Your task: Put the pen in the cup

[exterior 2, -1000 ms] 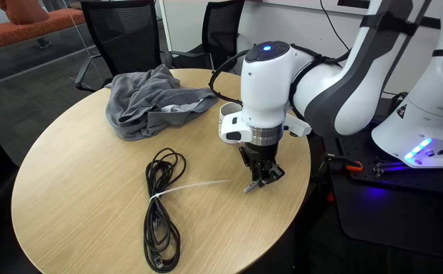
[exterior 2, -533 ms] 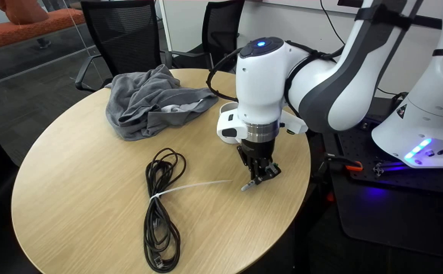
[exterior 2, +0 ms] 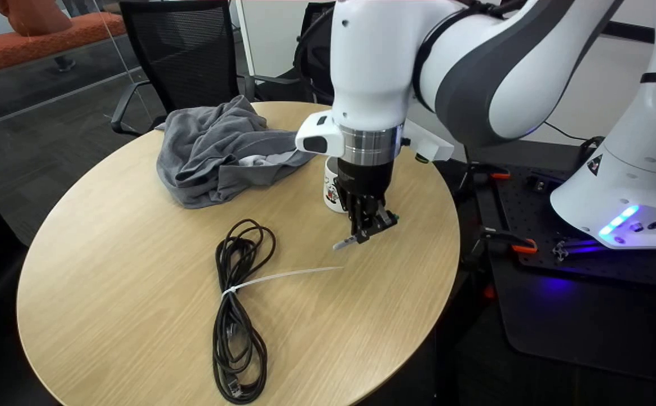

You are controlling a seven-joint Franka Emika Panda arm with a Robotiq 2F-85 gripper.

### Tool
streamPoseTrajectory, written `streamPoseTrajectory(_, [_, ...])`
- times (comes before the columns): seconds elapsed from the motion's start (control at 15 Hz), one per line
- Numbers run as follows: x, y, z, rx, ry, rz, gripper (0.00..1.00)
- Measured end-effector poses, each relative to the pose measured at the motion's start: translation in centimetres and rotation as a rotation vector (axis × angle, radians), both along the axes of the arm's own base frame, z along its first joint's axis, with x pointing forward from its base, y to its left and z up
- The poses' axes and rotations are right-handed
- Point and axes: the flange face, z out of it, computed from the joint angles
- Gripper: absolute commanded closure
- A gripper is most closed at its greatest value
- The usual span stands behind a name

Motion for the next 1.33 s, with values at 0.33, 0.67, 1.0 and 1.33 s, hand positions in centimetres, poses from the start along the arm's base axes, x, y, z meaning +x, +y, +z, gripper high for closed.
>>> streamPoseTrajectory(0.33, [1.0, -1.7, 5.8, -0.002, -0.050, -0.147, 0.97])
streamPoseTrajectory(0.67, [1.5, -5.5, 11.1, 0.015, -0.093, -0.292, 0.97])
streamPoseTrajectory(1.0, [0.9, -11.5, 16.9, 0.017, -0.106, -0.416, 0.97])
streamPoseTrajectory(1.33, [-0.7, -18.9, 22.2, 0.015, -0.114, -0.550, 0.97])
